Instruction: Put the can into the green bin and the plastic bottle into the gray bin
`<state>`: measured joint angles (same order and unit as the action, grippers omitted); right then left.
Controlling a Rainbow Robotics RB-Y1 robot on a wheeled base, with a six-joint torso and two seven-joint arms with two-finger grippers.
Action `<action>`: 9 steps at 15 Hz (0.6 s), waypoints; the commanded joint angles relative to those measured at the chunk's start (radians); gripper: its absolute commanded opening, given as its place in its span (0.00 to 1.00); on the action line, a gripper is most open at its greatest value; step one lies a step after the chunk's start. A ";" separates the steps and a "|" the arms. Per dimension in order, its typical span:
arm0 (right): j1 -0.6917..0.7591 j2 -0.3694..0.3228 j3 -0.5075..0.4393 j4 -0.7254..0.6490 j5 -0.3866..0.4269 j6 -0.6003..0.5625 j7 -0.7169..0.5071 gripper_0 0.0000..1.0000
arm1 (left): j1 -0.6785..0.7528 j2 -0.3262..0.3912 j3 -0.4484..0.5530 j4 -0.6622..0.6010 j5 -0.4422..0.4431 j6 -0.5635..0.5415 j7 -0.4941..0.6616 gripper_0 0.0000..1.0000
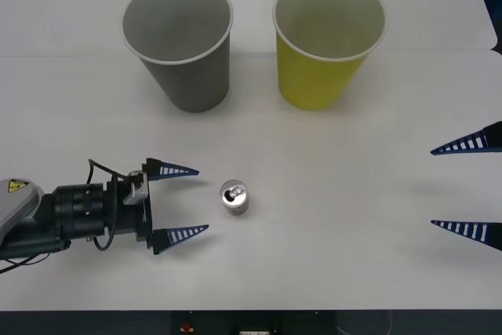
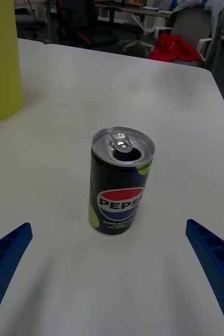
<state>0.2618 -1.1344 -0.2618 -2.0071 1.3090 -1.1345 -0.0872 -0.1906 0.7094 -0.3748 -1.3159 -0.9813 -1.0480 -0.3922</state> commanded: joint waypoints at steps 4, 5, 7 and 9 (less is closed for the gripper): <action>0.000 0.000 0.000 0.000 0.000 0.000 0.000 1.00 | -0.087 -0.099 -0.070 0.110 -0.011 0.040 -0.076 1.00; 0.000 0.000 0.000 0.000 0.000 0.000 0.000 1.00 | -0.092 -0.107 -0.084 0.110 -0.016 0.062 -0.083 1.00; 0.000 0.000 0.000 0.000 0.000 0.000 0.000 1.00 | -0.105 -0.127 -0.127 0.110 -0.014 0.114 -0.100 1.00; 0.000 0.000 0.000 0.000 0.000 0.000 0.000 1.00 | -0.113 -0.148 -0.133 0.110 -0.028 0.128 -0.108 1.00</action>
<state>0.2618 -1.1344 -0.2618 -2.0071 1.3090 -1.1345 -0.0873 -0.3006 0.5722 -0.5054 -1.2056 -0.9987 -0.9279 -0.4967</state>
